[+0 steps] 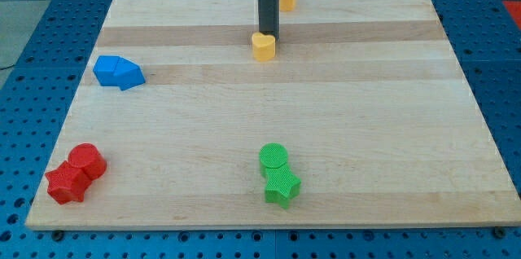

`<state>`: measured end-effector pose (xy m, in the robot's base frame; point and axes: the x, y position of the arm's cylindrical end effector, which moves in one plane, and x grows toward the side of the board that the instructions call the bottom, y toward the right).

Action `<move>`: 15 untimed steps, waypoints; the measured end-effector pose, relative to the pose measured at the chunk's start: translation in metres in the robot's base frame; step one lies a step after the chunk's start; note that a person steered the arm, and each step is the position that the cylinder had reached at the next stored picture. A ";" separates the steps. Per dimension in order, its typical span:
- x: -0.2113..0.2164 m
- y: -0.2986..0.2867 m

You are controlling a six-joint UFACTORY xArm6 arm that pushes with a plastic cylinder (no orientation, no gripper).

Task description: Place the hexagon close to the heart

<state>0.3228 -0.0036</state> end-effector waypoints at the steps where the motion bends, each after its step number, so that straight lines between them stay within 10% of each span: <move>1: 0.030 0.000; 4: 0.012 -0.033; 7: -0.129 -0.043; 15: -0.049 0.180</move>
<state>0.2740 0.1765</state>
